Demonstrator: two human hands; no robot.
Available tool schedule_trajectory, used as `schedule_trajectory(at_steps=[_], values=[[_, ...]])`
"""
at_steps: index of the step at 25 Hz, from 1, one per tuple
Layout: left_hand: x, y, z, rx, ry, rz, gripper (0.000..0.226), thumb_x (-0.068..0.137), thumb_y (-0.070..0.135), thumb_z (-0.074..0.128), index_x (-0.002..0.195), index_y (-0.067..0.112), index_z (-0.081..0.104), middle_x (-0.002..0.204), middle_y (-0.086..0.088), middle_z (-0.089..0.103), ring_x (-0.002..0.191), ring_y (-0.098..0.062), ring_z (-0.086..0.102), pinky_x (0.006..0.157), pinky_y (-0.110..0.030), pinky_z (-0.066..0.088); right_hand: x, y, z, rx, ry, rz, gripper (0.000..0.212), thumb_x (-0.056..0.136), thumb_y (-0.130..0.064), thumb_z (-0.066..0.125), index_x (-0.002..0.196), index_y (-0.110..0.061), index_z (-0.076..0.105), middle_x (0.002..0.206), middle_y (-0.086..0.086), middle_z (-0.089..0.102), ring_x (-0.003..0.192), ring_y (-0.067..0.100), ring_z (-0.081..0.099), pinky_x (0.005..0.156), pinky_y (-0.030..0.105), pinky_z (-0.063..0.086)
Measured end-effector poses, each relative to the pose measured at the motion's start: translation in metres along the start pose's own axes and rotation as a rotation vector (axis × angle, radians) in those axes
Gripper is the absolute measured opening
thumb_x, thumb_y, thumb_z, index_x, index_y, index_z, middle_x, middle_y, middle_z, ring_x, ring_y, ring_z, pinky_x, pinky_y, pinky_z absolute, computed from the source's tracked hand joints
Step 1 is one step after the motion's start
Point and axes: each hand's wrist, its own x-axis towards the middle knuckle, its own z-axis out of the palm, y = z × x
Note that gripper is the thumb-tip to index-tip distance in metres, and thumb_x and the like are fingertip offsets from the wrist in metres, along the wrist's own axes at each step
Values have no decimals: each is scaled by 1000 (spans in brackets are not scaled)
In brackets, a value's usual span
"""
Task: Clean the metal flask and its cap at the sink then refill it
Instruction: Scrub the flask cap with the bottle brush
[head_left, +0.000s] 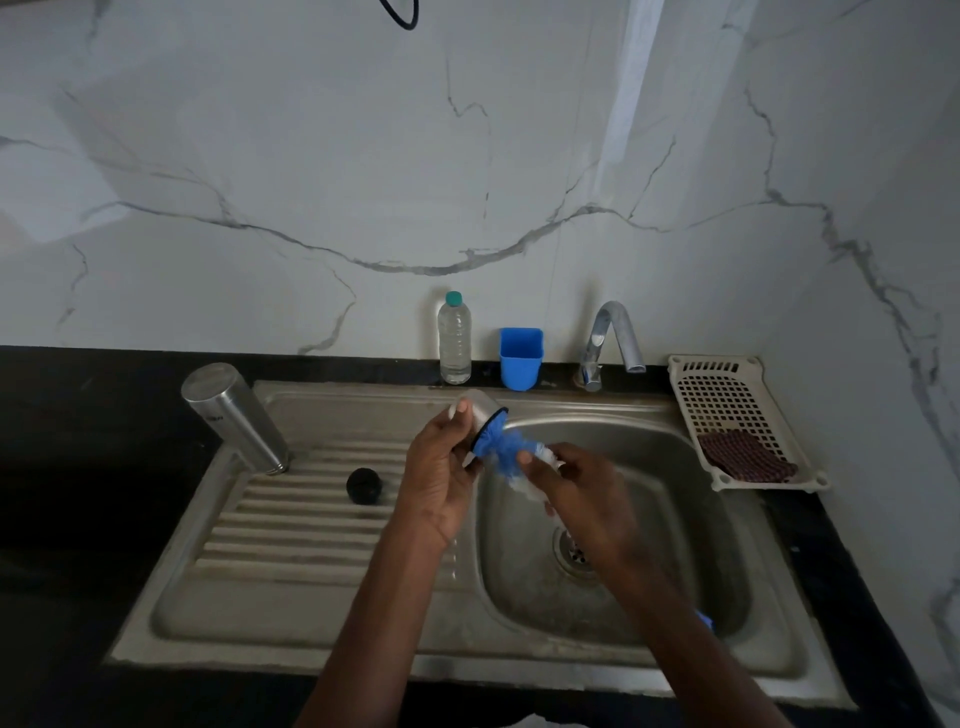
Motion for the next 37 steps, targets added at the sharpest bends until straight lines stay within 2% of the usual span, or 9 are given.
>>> schedule_trajectory(at_steps=[6, 12, 17, 20, 24, 27, 33, 35, 37], values=[[7, 7, -9, 145, 82, -62, 63, 71, 54, 77, 118, 13, 68, 108, -8, 79, 108, -27, 72, 85, -36, 54, -3, 0, 18, -562, 264, -349, 39, 83, -67, 68, 112, -40, 64, 84, -17, 69, 69, 3, 64, 62, 32, 57], [17, 15, -27, -3, -91, -16, 45, 81, 22, 76, 125, 14, 67, 125, -15, 74, 112, -29, 71, 96, -44, 57, -6, -21, 37, 366, -142, 386, 57, 86, -71, 63, 97, -16, 73, 67, 3, 62, 53, 13, 50, 48, 28, 40], [27, 24, -34, 240, 50, -31, 44, 83, 55, 76, 107, 18, 72, 108, -8, 79, 108, -28, 71, 91, -43, 53, -5, -27, 46, -223, 167, -111, 33, 86, -65, 68, 92, -33, 67, 70, -12, 67, 56, 0, 60, 52, 17, 43], [33, 23, -34, 172, 106, -62, 39, 80, 44, 81, 97, 11, 71, 98, -10, 78, 102, -30, 71, 83, -38, 55, -1, -24, 49, -476, 239, -221, 31, 86, -67, 66, 97, -38, 63, 70, -13, 65, 58, 2, 60, 55, 26, 52], [36, 30, -28, -76, -115, -66, 51, 86, 30, 74, 129, 5, 66, 127, -21, 72, 119, -35, 68, 105, -49, 54, 15, -32, 34, 287, -122, 249, 54, 89, -67, 61, 92, -15, 74, 63, 2, 63, 50, 15, 52, 51, 37, 44], [39, 29, -16, 165, -60, -36, 72, 76, 61, 81, 129, 15, 67, 123, -12, 75, 118, -31, 69, 104, -49, 53, 19, -23, 29, -74, 75, 15, 46, 85, -73, 61, 90, -28, 72, 66, -5, 69, 56, 11, 62, 60, 41, 57], [27, 13, -2, 161, 82, -104, 59, 67, 51, 82, 107, 11, 68, 104, -13, 78, 94, -23, 72, 87, -39, 58, 17, 0, 16, -639, 365, -477, 36, 83, -58, 74, 111, -37, 66, 88, -12, 70, 69, 9, 64, 55, 31, 54], [23, 5, 3, 163, 56, -72, 60, 69, 46, 83, 116, 11, 69, 109, -12, 78, 98, -22, 72, 83, -34, 59, 14, -4, 11, -558, 262, -340, 27, 87, -57, 71, 105, -38, 65, 83, -13, 69, 64, 4, 61, 53, 30, 54], [22, 1, 5, 104, 0, -66, 54, 77, 34, 78, 123, 8, 69, 115, -13, 77, 106, -25, 72, 83, -33, 59, 19, -13, 1, -44, -19, 79, 33, 91, -61, 64, 94, -28, 69, 68, -7, 66, 54, 7, 56, 51, 34, 51]])
